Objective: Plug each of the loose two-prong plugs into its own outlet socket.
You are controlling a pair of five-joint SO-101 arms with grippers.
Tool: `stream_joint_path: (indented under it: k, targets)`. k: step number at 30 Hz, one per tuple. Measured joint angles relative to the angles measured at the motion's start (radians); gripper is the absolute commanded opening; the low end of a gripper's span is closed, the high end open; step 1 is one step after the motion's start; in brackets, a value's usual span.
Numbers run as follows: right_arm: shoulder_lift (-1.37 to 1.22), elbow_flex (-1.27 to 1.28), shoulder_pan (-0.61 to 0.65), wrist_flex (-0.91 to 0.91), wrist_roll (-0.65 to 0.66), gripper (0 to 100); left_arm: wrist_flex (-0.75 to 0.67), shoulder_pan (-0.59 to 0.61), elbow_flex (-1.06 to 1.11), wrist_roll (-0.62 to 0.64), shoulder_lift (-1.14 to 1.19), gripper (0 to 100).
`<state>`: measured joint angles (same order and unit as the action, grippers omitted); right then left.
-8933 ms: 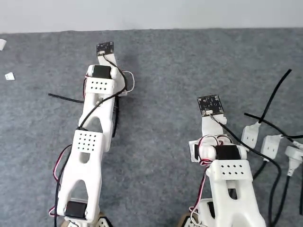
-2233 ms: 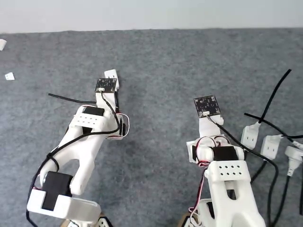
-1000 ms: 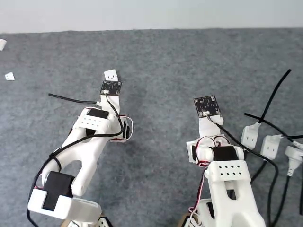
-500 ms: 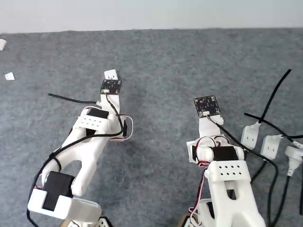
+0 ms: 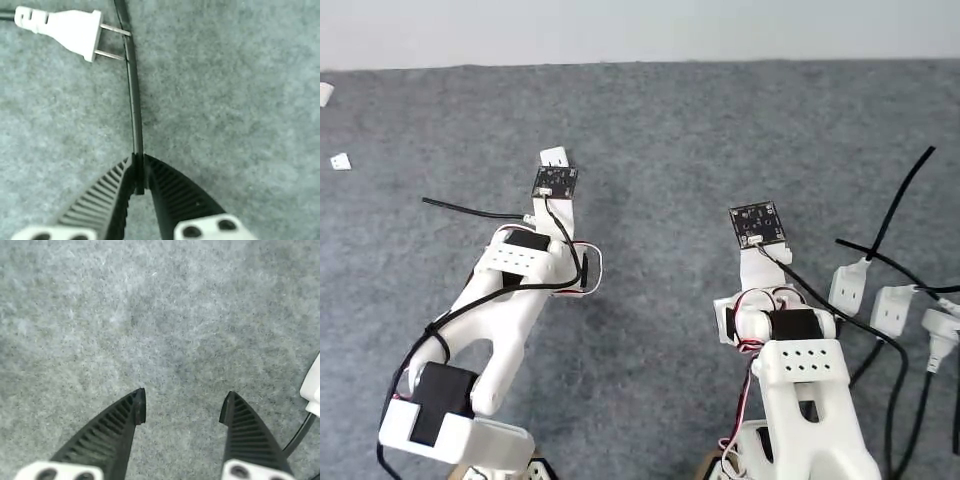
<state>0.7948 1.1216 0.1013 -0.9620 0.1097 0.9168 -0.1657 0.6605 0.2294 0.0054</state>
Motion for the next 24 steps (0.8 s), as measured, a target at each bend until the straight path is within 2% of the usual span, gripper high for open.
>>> stream_joint_path:
  k: [15,24]
  targets:
    - [0.0,0.0,0.0,0.0,0.0,24.0,0.029,-0.009,-0.025,0.0,-0.006,1]
    - [0.0,0.011,0.0,0.014,0.0,24.0,0.135,-0.009,-0.04,0.0,-0.235,1]
